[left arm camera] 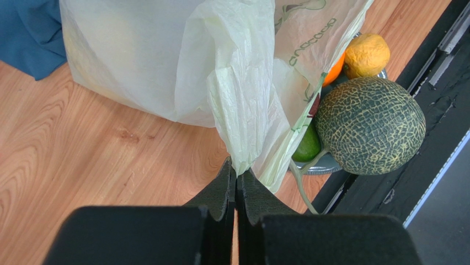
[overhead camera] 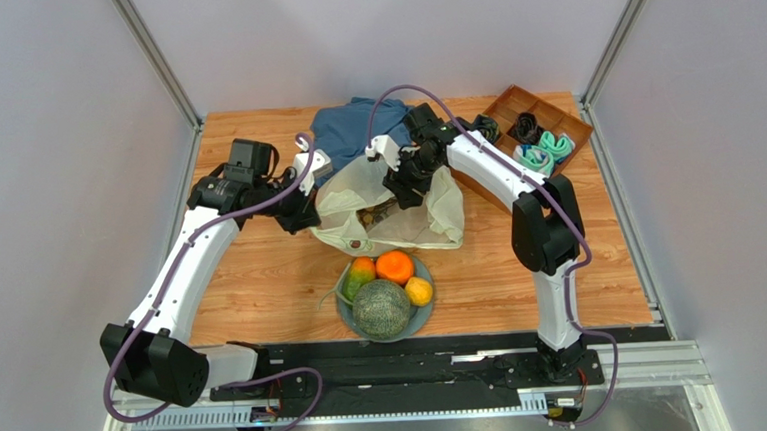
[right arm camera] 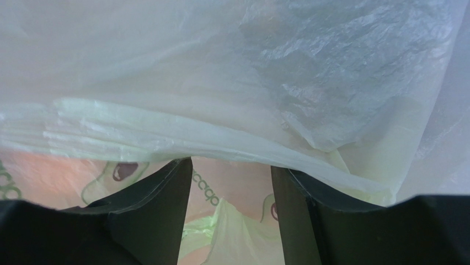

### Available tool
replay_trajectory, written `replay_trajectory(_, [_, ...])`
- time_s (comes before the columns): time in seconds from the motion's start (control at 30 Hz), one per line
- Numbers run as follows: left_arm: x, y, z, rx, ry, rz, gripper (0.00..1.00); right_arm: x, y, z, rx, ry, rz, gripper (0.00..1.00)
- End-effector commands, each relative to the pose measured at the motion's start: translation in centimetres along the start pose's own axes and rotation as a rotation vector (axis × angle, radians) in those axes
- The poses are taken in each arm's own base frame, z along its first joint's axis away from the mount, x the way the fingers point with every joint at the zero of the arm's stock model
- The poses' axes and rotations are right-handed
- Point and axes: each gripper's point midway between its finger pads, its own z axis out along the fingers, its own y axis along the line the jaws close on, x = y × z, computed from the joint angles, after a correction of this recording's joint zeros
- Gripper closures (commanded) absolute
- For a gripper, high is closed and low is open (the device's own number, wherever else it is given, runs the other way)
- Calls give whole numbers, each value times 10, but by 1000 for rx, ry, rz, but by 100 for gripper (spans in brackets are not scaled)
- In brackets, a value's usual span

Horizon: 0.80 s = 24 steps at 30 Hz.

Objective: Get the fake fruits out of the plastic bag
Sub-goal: Adjust the plastic bag at the center of the board.

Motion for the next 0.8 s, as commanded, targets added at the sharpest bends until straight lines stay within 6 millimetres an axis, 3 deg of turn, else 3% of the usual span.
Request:
replay_trajectory(0.0, [-16,6,-8,-22,-29,49,100,20,-11,-13,-3,50,-221,42])
replay_trajectory(0.2, [-40,3,-16,-8,-86,29,100,33,-36,1,43,82,-302,43])
replay_trajectory(0.33, [-47,2,-18,0,-100,31,100,24,-64,3,121,42,-284,41])
replay_trajectory(0.5, [-48,2,-17,7,-104,31,100,13,-63,7,88,-6,-349,35])
replay_trajectory(0.77, [-40,-2,-14,29,-87,24,100,12,-58,23,16,-37,-415,32])
